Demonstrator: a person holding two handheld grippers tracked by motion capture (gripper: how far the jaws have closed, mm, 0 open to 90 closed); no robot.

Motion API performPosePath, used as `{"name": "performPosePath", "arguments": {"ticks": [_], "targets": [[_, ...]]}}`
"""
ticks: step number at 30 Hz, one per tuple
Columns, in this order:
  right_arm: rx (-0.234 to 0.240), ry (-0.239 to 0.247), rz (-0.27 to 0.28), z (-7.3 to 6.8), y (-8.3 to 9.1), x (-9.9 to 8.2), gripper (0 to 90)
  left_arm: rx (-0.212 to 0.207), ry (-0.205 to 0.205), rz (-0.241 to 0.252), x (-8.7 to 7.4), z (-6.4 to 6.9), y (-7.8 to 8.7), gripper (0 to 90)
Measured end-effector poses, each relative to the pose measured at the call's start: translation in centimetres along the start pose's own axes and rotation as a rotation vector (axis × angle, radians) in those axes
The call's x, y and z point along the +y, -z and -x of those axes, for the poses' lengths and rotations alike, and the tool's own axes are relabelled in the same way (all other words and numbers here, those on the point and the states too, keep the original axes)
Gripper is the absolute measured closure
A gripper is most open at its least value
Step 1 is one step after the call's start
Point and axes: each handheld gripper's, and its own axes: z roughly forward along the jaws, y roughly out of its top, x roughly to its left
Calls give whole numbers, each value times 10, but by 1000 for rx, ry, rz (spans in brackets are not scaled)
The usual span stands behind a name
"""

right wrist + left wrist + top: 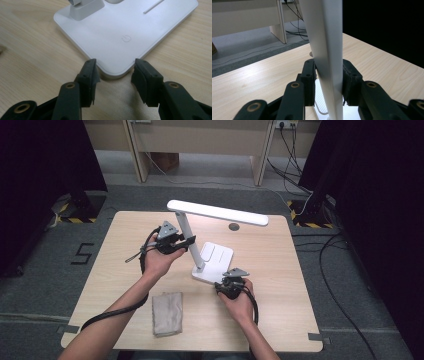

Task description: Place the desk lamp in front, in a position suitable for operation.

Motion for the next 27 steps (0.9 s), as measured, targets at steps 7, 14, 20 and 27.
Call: {"name": "performPosePath", "arguments": {"ticks": [7,14,20,27], "targets": [[9,8,6,-2,0,-1,545,34,17,-8,-5,9,17,650],[20,22,-4,-6,3,-3,536,72,33,-30,-9,20,34,634],[35,38,-9,-9,6,-5,532,77,39,-42,-11,25,42,631],[48,65,-19,-16,13,-11,527,58,35,-55,-12,27,50,634]]}}
